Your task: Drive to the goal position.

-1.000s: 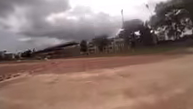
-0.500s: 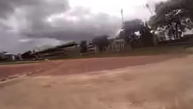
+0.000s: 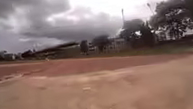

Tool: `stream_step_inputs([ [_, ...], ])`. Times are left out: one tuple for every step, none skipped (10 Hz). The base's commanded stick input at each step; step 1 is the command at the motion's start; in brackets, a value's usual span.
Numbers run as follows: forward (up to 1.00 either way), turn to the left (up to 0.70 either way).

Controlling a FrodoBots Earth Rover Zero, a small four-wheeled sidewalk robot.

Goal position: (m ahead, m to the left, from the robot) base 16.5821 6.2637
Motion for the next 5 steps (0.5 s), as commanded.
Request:
stream_step_inputs([
  [0.45, 0.00],
  [0.45, 0.00],
  [0.45, 0.00],
  [0.45, 0.00],
  [0.45, 0.00],
])
